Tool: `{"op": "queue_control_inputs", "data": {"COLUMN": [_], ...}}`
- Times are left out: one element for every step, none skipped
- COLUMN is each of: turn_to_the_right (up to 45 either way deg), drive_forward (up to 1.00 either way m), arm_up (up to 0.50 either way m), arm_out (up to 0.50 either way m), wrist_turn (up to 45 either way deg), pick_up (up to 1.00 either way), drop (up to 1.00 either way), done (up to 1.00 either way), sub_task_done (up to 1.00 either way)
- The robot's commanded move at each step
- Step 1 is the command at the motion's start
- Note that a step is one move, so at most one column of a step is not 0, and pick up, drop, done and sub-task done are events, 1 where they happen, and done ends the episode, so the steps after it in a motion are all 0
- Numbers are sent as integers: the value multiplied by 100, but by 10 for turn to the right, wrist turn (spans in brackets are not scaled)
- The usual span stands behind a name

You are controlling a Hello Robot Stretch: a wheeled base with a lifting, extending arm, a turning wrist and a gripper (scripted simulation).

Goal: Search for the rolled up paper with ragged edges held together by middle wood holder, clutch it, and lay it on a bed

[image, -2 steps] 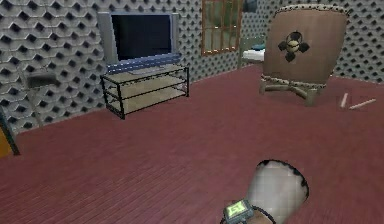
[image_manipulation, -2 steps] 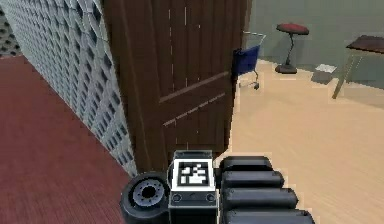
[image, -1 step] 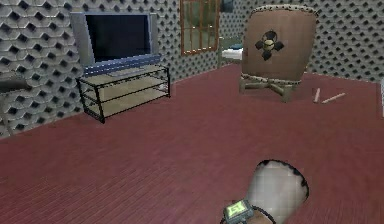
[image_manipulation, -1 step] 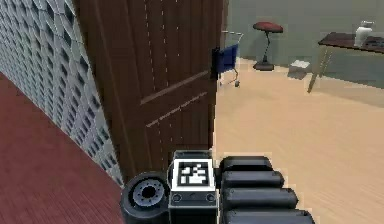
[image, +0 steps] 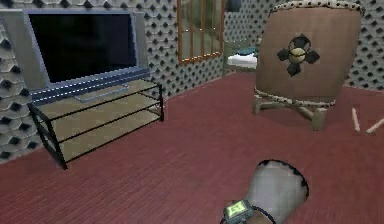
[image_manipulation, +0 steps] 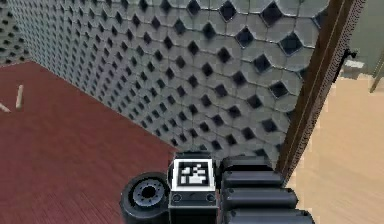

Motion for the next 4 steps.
{"op": "queue_control_inputs", "data": {"turn_to_the_right": [30,0,0,0], "drive_forward": [0,100,100,95], "arm_up": [0,0,0,0], "arm_out": [0,0,0,0], "wrist_turn": [0,0,0,0], "pick_up": [0,0,0,0], "drop": [0,0,0,0], "done": [0,0,0,0], "sub_task_done": [0,0,0,0]}}
